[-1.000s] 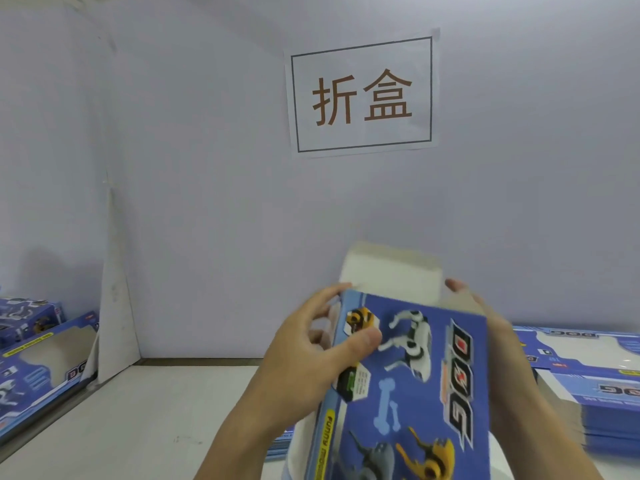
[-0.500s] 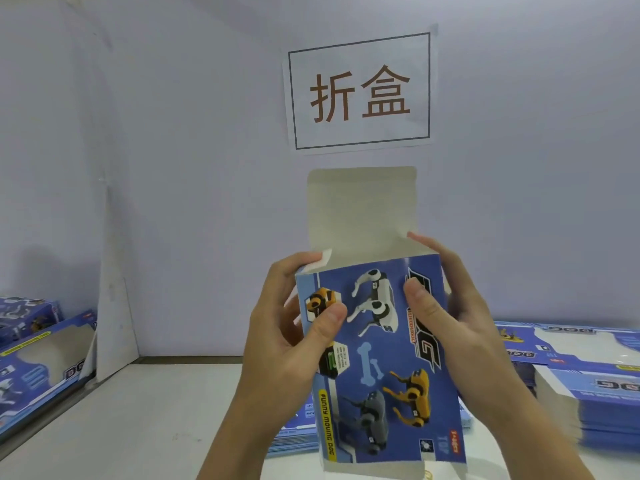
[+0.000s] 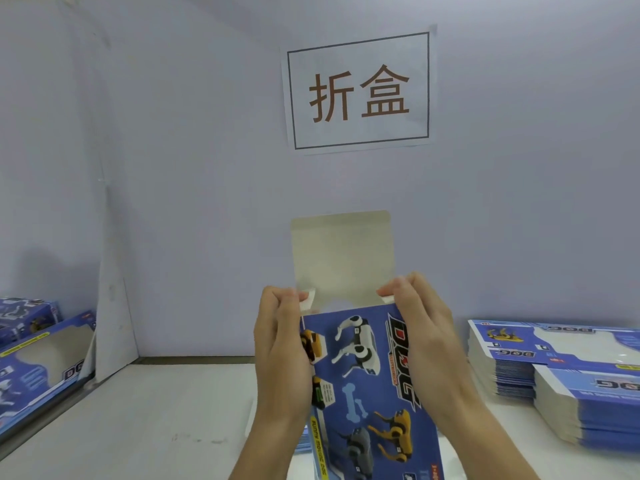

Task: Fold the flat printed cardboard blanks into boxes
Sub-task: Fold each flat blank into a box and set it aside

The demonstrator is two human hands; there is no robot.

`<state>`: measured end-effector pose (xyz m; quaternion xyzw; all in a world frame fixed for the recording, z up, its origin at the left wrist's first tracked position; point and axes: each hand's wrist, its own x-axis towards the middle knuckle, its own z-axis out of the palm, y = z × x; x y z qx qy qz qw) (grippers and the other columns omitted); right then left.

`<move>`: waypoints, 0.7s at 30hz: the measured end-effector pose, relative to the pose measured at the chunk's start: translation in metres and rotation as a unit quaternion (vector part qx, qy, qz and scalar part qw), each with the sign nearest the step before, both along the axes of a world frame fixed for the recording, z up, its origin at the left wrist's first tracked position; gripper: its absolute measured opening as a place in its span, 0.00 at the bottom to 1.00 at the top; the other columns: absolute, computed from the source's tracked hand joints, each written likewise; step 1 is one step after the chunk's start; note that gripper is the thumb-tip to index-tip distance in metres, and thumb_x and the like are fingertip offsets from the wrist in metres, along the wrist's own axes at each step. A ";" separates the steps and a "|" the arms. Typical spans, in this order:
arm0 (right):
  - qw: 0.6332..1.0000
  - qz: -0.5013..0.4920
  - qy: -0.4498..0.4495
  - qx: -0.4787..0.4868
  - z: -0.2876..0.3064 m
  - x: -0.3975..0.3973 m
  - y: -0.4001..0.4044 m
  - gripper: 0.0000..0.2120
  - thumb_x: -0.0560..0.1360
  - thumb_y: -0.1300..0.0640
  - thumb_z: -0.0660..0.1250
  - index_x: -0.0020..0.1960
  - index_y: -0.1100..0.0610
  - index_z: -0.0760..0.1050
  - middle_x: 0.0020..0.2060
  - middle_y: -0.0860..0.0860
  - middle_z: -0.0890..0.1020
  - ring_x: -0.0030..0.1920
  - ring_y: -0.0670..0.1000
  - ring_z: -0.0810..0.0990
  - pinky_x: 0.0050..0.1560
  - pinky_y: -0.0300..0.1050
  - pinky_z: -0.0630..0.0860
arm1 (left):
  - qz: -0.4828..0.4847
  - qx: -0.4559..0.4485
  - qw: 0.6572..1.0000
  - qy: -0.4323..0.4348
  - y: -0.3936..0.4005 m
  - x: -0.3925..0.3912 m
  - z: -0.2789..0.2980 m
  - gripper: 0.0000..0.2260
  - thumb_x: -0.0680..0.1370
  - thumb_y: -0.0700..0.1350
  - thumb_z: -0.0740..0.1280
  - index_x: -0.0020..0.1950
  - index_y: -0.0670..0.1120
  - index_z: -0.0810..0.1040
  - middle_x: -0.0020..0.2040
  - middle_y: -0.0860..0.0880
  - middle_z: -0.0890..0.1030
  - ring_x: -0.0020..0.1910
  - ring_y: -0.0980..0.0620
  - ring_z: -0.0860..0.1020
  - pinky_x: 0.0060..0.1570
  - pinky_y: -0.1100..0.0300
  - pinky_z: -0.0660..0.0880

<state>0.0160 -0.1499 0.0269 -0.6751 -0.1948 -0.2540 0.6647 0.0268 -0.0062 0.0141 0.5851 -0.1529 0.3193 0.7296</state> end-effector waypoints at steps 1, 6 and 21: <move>1.000 -0.001 0.011 0.003 -0.001 0.002 -0.003 0.13 0.83 0.52 0.58 0.49 0.62 0.70 0.19 0.44 0.68 0.20 0.41 0.69 0.23 0.32 0.66 | -0.002 -0.007 1.000 0.009 -0.001 0.000 0.002 0.12 0.84 0.45 0.58 0.41 0.45 0.69 0.35 0.37 0.68 0.31 0.48 0.68 0.28 0.59 0.68; 0.997 0.029 0.060 0.042 0.002 0.001 -0.004 0.06 0.76 0.49 0.61 0.53 0.43 0.70 0.32 0.61 0.76 0.30 0.53 0.75 0.27 0.43 0.71 | -0.008 0.001 1.000 0.000 -0.001 0.000 0.002 0.10 0.80 0.43 0.58 0.50 0.57 0.74 0.46 0.44 0.78 0.39 0.42 0.75 0.29 0.56 0.71; 0.987 0.090 0.002 0.133 -0.014 0.005 -0.006 0.14 0.74 0.43 0.57 0.47 0.52 0.75 0.41 0.59 0.84 0.38 0.59 0.84 0.34 0.49 0.77 | -0.091 -0.121 0.988 -0.012 -0.002 -0.008 0.005 0.14 0.82 0.52 0.59 0.43 0.44 0.76 0.49 0.44 0.83 0.41 0.49 0.83 0.33 0.59 0.80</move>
